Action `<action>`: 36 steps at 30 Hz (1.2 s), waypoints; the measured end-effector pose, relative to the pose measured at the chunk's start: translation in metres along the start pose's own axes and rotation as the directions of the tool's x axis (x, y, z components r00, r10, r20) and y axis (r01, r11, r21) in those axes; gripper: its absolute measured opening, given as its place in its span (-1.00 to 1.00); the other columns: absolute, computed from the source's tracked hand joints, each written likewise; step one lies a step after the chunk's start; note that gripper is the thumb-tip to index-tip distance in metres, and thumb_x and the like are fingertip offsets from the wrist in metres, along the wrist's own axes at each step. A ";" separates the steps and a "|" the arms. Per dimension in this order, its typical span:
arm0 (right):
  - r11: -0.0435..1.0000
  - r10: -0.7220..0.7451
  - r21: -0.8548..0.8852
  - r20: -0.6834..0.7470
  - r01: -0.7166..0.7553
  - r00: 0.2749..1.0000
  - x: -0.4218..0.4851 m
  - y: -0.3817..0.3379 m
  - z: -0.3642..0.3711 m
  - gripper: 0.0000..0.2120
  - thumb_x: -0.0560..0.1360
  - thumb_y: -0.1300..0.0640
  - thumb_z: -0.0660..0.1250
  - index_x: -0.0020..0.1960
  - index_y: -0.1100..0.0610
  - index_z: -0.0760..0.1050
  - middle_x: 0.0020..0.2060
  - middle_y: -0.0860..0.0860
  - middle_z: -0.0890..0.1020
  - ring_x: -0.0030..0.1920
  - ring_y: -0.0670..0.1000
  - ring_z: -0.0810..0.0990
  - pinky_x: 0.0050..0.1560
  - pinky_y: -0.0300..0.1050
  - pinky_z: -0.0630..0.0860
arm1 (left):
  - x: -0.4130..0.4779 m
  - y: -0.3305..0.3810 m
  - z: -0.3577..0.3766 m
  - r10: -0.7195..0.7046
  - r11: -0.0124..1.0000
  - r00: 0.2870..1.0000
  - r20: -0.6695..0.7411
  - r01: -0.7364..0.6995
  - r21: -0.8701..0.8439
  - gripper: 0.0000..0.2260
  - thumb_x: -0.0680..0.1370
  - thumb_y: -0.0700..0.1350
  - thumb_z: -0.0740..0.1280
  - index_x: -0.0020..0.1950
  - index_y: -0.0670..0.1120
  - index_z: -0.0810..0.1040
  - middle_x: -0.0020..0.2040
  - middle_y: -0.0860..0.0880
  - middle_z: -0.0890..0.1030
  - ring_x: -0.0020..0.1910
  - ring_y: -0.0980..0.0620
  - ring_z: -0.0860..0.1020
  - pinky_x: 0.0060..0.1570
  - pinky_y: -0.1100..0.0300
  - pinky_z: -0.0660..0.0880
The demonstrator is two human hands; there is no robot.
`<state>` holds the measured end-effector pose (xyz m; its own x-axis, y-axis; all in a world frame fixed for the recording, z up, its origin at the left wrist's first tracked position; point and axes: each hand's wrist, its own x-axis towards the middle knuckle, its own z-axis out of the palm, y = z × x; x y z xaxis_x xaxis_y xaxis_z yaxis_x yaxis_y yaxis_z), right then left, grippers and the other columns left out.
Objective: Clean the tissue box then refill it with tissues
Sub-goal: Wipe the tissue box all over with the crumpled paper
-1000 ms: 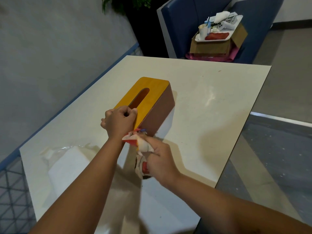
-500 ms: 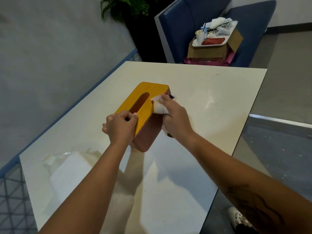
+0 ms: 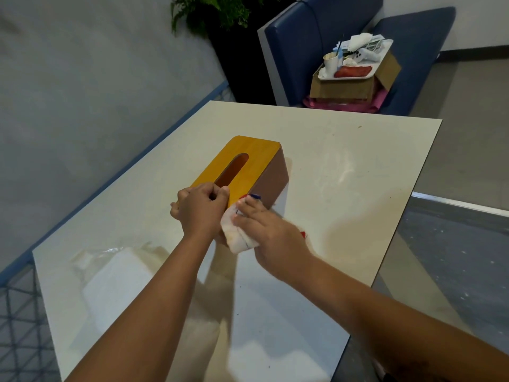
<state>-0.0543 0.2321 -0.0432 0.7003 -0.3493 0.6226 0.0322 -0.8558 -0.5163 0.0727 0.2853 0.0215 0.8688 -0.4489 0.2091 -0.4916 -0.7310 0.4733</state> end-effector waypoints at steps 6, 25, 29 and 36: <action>0.981 0.172 -0.086 -0.023 -0.174 0.985 0.028 0.045 -0.027 -0.51 0.33 0.39 0.26 0.26 0.25 0.52 0.27 0.23 0.52 0.24 0.30 0.52 0.02 0.17 0.59 | -0.002 0.002 -0.001 0.013 1.000 1.000 0.007 -0.013 0.017 -0.74 0.57 0.08 0.20 -0.22 -0.01 0.51 -0.11 0.07 0.42 0.24 -0.09 0.37 0.34 -0.20 0.17; 0.983 0.060 -0.179 0.077 -0.046 0.995 0.024 0.026 -0.025 -0.51 0.25 0.37 0.49 0.17 0.19 0.58 0.13 0.25 0.60 -0.08 0.27 0.65 -0.36 0.05 0.65 | -0.001 0.002 0.001 -0.001 1.000 1.000 0.010 0.002 -0.006 -0.75 0.56 0.07 0.22 -0.22 -0.02 0.53 -0.12 0.07 0.43 0.23 -0.08 0.36 0.32 -0.16 0.19; 0.985 0.106 -0.141 0.044 -0.098 0.993 0.026 0.026 -0.022 -0.50 0.31 0.38 0.46 0.23 0.19 0.54 0.15 0.23 0.58 -0.05 0.27 0.64 -0.33 0.06 0.65 | -0.001 0.000 0.002 -0.004 1.000 1.000 -0.004 0.004 -0.017 -0.75 0.56 0.09 0.21 -0.22 0.00 0.52 -0.10 0.07 0.47 0.22 -0.08 0.38 0.32 -0.17 0.20; 0.997 -0.056 -0.043 0.102 0.061 0.993 0.006 -0.005 -0.010 -0.50 0.28 0.39 0.40 0.21 0.19 0.55 0.07 0.22 0.60 -0.12 0.20 0.63 -0.39 -0.12 0.56 | -0.001 0.000 0.002 -0.007 0.997 1.000 -0.026 0.005 -0.078 -0.75 0.55 0.04 0.24 -0.30 -0.01 0.49 -0.15 0.06 0.52 0.20 -0.05 0.36 0.23 -0.06 0.21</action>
<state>-0.0578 0.2302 -0.0313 0.7665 -0.2597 0.5873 0.0444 -0.8910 -0.4519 0.0720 0.2848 0.0196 0.8736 -0.4299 0.2279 -0.4809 -0.6909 0.5398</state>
